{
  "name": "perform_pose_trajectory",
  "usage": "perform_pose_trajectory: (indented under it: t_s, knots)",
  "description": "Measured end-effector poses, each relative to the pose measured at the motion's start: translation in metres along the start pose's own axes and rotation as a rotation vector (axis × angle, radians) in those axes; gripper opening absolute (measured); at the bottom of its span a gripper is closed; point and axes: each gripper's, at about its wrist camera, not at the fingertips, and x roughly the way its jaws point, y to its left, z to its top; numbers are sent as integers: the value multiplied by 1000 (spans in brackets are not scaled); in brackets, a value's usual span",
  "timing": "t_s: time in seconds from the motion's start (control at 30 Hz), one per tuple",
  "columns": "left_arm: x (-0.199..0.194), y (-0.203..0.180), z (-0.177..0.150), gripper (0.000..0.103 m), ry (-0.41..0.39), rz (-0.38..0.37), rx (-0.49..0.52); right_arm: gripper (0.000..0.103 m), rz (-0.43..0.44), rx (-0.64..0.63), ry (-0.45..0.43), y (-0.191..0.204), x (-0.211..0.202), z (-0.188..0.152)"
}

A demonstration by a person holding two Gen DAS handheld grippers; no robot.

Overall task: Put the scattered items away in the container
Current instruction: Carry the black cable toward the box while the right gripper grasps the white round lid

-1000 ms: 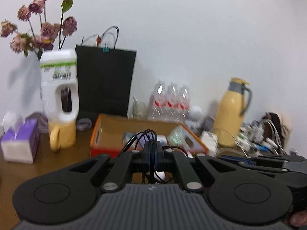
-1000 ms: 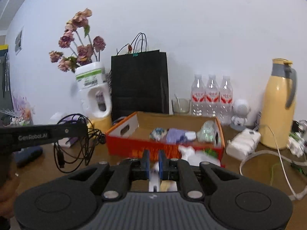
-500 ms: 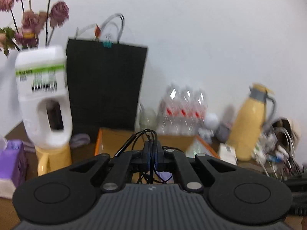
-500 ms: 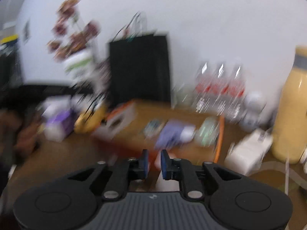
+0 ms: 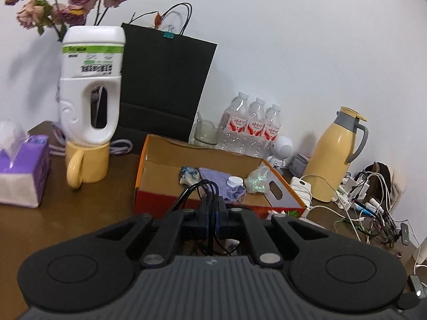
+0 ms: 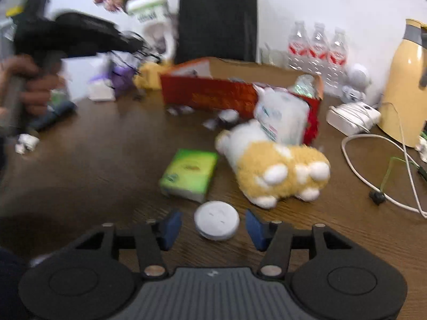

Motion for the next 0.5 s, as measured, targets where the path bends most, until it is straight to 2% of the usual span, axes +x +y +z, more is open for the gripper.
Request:
perform_pose_trajectory:
  t_s: [0.13, 0.27, 0.3, 0.37, 0.5]
  knots:
    - [-18, 0, -12, 5, 3, 40, 2, 47, -20, -4, -1, 1, 12, -4]
    - [-28, 3, -29, 5, 49, 42, -22, 43, -13, 12, -14, 5, 13, -9]
    - [-31, 3, -32, 5, 54, 45, -21, 38, -14, 15, -17, 5, 15, -9]
    - [-36, 2, -37, 5, 61, 43, -33, 38, -12, 36, -27, 3, 15, -9]
    - [-55, -7, -46, 5, 30, 74, -7, 38, -36, 39, -8, 7, 11, -8]
